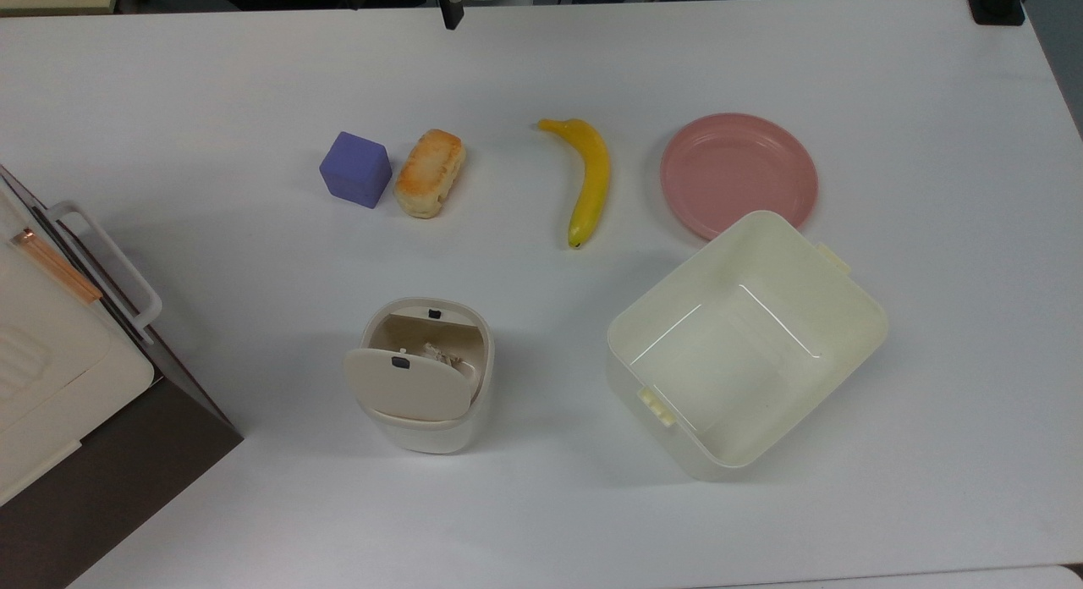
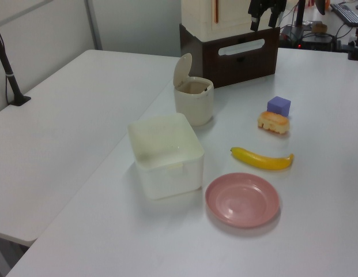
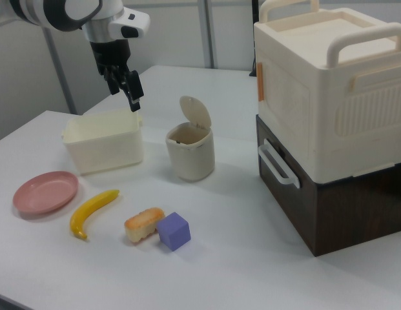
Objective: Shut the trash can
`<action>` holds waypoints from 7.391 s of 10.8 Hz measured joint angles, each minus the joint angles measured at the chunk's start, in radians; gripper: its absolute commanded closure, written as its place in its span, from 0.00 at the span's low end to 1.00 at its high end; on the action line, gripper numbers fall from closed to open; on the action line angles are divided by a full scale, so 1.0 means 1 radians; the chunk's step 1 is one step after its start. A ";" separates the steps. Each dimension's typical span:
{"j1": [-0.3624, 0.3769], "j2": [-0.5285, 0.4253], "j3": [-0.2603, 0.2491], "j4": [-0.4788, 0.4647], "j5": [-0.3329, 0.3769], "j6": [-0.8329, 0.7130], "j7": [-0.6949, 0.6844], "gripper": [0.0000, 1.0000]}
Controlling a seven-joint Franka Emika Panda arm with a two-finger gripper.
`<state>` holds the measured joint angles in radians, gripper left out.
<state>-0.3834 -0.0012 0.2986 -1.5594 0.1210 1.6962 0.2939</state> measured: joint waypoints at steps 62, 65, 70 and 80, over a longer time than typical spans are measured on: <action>0.145 0.564 -0.001 0.298 -0.494 0.799 0.279 1.00; 0.145 0.576 -0.001 0.298 -0.520 0.799 0.279 1.00; 0.151 0.594 -0.001 0.293 -0.564 0.799 0.279 1.00; 0.167 0.532 -0.001 0.173 -0.622 0.799 0.280 1.00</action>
<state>-0.2168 0.5309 0.2977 -1.3860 -0.5007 2.4951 0.5734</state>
